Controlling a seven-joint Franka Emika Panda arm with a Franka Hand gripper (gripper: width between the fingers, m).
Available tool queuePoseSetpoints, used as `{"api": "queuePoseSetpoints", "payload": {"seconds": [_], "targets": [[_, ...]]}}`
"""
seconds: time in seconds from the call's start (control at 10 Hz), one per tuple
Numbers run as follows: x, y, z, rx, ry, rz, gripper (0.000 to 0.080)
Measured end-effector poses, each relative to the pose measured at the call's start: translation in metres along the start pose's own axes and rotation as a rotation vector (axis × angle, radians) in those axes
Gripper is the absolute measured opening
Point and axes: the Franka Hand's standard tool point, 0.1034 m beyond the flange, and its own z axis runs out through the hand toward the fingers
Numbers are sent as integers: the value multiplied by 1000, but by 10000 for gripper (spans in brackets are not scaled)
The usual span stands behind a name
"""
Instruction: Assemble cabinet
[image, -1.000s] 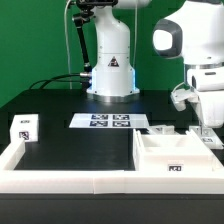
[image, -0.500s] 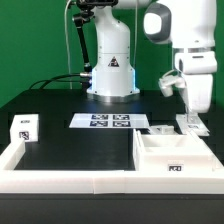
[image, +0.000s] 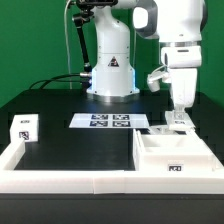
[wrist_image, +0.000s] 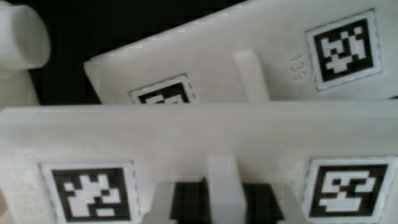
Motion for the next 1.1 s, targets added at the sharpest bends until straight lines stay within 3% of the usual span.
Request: {"api": "queuePoseSetpoints", "payload": {"seconds": [0.4, 1.1], "targets": [[-15, 16, -3, -5, -5, -15, 69], [-15, 19, -2, -6, -2, -9, 69]]}}
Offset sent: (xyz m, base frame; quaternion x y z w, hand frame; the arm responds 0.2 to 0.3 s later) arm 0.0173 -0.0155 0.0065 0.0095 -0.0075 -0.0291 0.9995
